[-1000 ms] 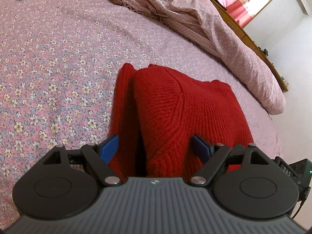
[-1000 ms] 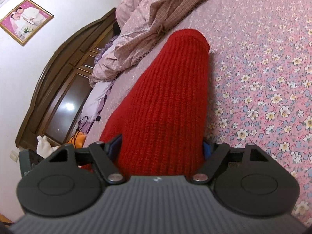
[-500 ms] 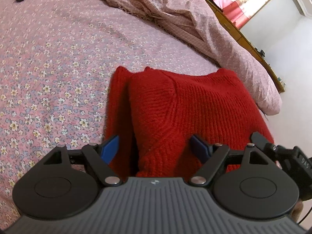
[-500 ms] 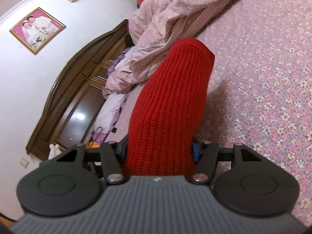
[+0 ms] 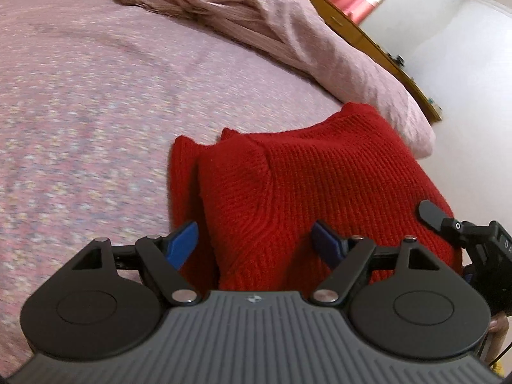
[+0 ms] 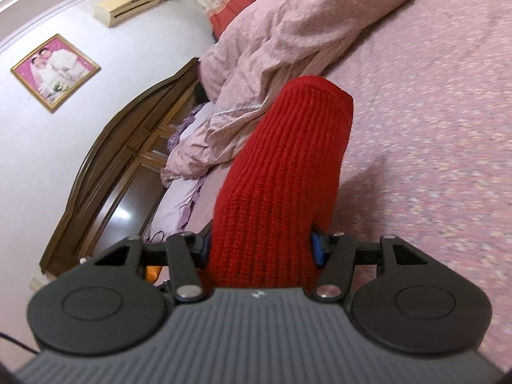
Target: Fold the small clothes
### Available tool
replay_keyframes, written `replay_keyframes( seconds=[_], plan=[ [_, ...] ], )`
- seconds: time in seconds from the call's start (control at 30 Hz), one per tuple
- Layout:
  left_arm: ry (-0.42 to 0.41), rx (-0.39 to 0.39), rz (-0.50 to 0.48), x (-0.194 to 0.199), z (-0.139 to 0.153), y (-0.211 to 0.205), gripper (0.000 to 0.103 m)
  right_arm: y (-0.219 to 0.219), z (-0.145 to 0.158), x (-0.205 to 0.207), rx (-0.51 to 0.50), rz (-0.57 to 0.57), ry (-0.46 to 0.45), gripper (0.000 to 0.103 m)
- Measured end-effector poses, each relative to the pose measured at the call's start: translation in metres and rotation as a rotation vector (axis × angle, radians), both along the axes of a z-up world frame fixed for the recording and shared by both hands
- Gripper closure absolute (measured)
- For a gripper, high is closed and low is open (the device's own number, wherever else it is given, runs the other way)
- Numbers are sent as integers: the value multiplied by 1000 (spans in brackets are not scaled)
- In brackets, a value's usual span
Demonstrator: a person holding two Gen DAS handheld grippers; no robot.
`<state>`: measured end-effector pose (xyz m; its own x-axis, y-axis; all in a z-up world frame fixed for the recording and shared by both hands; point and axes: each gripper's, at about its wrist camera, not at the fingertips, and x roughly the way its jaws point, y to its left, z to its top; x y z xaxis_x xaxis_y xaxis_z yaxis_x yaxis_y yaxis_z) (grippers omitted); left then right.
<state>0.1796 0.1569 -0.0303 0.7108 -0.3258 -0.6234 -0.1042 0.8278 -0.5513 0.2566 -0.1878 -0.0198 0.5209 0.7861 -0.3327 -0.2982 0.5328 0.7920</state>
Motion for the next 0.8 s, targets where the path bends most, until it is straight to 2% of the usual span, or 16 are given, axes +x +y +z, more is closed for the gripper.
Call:
replay_keyframes(
  seconds=[0.33,0.53,0.67,0.8],
  plan=[
    [-4,36,-156,2,12,-67,23,-59,1,-27,-1,-82,43,45],
    [28,90,-218,0,7,-101,23,-96,-23,-37,8,-135,127,45],
    [56,148,-232,-6,3,-115,23,-104,-40,-41,-54,-162,168,44],
    [66,215,-236,-12,-3,-123,21,-101,-53,-46,-163,-182,161,39]
  ],
)
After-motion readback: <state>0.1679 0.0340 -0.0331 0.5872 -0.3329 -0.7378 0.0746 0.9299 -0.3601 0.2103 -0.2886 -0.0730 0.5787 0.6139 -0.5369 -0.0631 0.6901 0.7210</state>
